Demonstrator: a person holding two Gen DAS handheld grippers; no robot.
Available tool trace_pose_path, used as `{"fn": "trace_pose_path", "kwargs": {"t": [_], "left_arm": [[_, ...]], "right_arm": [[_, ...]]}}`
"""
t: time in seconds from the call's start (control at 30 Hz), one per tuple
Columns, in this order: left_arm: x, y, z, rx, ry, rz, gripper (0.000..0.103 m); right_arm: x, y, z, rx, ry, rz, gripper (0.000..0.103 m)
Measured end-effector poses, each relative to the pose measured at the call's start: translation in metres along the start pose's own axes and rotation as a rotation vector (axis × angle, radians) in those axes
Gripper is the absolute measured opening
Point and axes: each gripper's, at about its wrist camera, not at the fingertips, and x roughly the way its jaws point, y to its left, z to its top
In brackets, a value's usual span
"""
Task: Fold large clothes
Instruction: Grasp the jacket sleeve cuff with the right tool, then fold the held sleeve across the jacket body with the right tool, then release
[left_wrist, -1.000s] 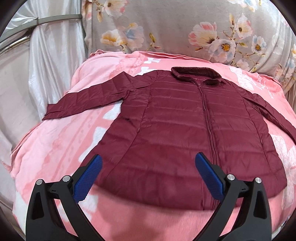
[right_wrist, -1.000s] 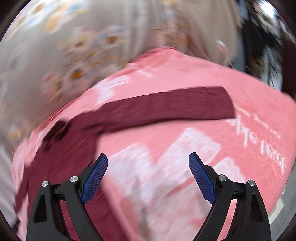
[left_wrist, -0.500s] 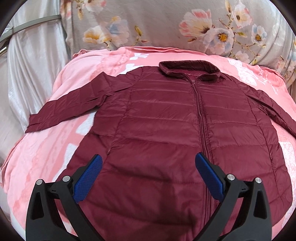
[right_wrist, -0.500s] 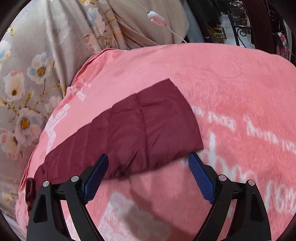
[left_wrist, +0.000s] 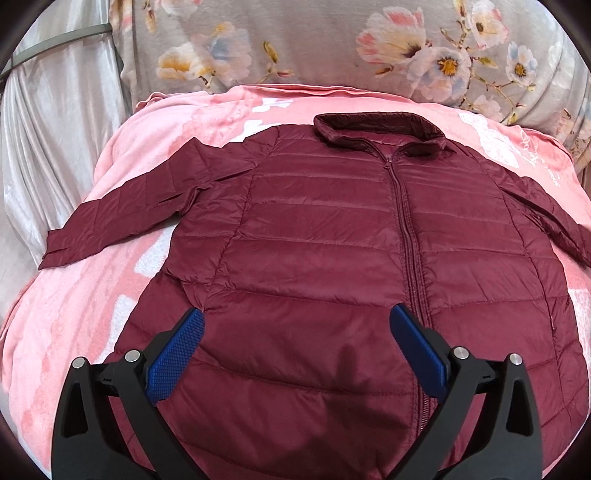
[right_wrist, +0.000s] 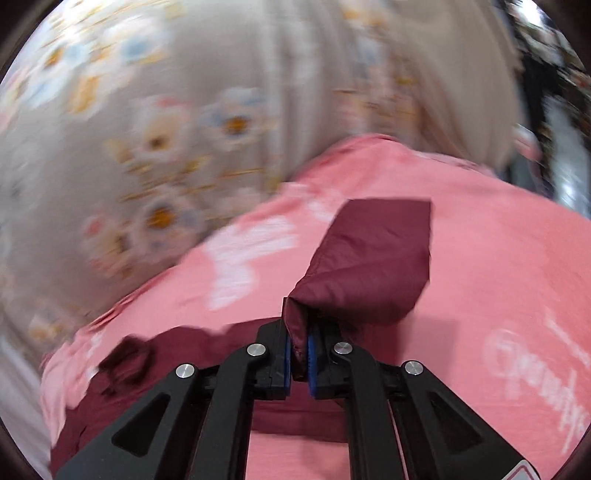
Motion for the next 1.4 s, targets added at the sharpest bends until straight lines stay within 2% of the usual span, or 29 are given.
{"fn": "trace_pose_path", "kwargs": {"t": [0.17,0.3,0.47,0.6,0.8,0.87,1.0,1.03,1.1,1.17,1.27,1.37,1.4], "left_arm": [[0.002,0.017,0.001,-0.031,-0.005,0.002,0.098],[0.004,0.036,0.001,-0.063,-0.007,0.009,0.098],[0.008,0.059,-0.001,-0.098,-0.004,0.018,0.098],[0.012,0.077,-0.003,-0.122,-0.001,0.025,0.098],[0.017,0.101,0.001,-0.172,-0.001,0.007,0.098],[0.02,0.107,0.005,-0.195,0.003,-0.033,0.098],[0.029,0.115,0.019,-0.254,0.018,-0.152,0.098],[0.031,0.115,0.022,-0.268,0.025,-0.177,0.098],[0.038,0.117,0.029,-0.298,0.04,-0.231,0.098],[0.045,0.116,0.036,-0.335,0.056,-0.29,0.098],[0.056,0.11,0.044,-0.38,0.087,-0.377,0.098],[0.073,0.098,0.05,-0.394,0.129,-0.417,0.098],[0.08,0.094,0.051,-0.394,0.148,-0.424,0.098]], "right_arm": [[0.017,0.149,-0.036,-0.241,0.063,0.252,0.007],[0.036,0.233,-0.081,-0.354,0.157,0.389,0.007],[0.061,0.311,-0.151,-0.479,0.292,0.48,0.007],[0.07,0.341,-0.208,-0.561,0.386,0.498,0.007],[0.07,0.357,-0.27,-0.668,0.49,0.494,0.007],[0.07,0.356,-0.28,-0.687,0.515,0.49,0.007],[0.067,0.351,-0.295,-0.728,0.551,0.493,0.014],[0.066,0.35,-0.295,-0.732,0.555,0.497,0.016],[0.056,0.343,-0.291,-0.718,0.577,0.53,0.034],[0.041,0.327,-0.282,-0.667,0.591,0.568,0.046],[0.022,0.297,-0.261,-0.604,0.577,0.574,0.049],[0.008,0.256,-0.228,-0.548,0.5,0.488,0.049],[0.005,0.236,-0.211,-0.528,0.449,0.421,0.049]]}}
